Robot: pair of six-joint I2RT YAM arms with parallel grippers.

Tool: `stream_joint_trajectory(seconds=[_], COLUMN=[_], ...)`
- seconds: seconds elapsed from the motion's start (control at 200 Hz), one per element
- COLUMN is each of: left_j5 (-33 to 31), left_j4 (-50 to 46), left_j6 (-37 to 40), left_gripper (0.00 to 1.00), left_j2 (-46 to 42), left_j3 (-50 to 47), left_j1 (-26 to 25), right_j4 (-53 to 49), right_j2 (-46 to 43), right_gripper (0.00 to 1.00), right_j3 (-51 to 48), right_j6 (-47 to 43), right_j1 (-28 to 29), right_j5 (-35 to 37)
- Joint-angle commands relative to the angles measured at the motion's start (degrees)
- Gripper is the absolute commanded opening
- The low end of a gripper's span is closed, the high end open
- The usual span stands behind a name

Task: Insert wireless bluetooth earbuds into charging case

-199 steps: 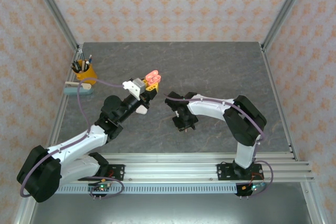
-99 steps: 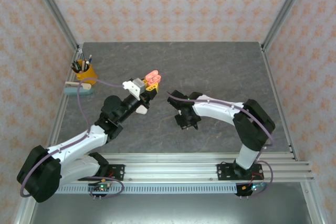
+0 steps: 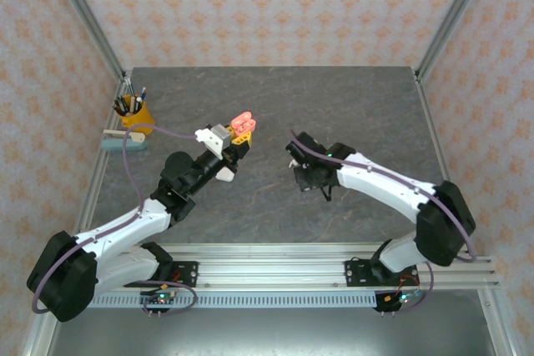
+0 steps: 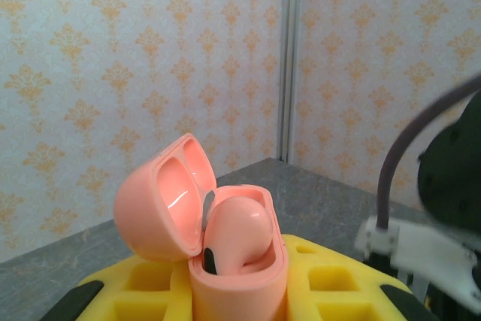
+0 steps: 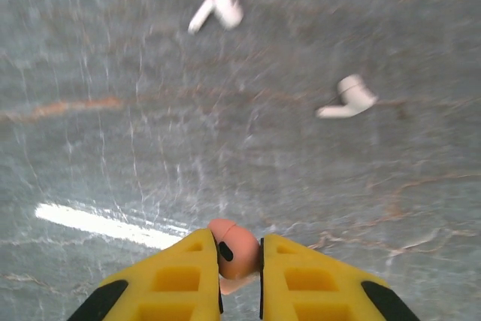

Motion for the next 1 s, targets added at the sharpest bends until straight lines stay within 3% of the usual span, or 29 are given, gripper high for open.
stream_joint_trajectory(seconds=[0.0, 0.19, 0.335, 0.671, 0.996], left_j5=[0.8, 2.8, 4.9, 8.2, 8.7], left_j4=[-0.7, -1.6, -2.5, -3.4, -1.7], left_j6=[0.9, 0.5, -0.4, -3.0, -3.9], left_gripper=[0.00, 0.00, 0.00, 0.00, 0.00], left_j2=[-0.8, -0.1, 1.3, 6.0, 9.4], left_j3=[1.3, 2.4, 4.4, 9.8, 11.8], left_j1=[0.4, 0.4, 0.4, 0.3, 0.0], right_j4=[-1.1, 0.4, 5.2, 13.6, 13.3], right_j2=[-4.9, -7.2, -7.6, -4.8, -1.5], right_gripper=[0.16, 0.17, 0.18, 0.18, 0.18], right_j3=[5.4, 17.4, 24.0, 28.5, 31.7], right_j6=[-0.9, -7.4, -13.2, -24.6, -26.2], right_j1=[-1.3, -1.8, -1.8, -1.8, -1.8], right_j5=[5.6, 7.7, 4.6, -5.5, -12.0])
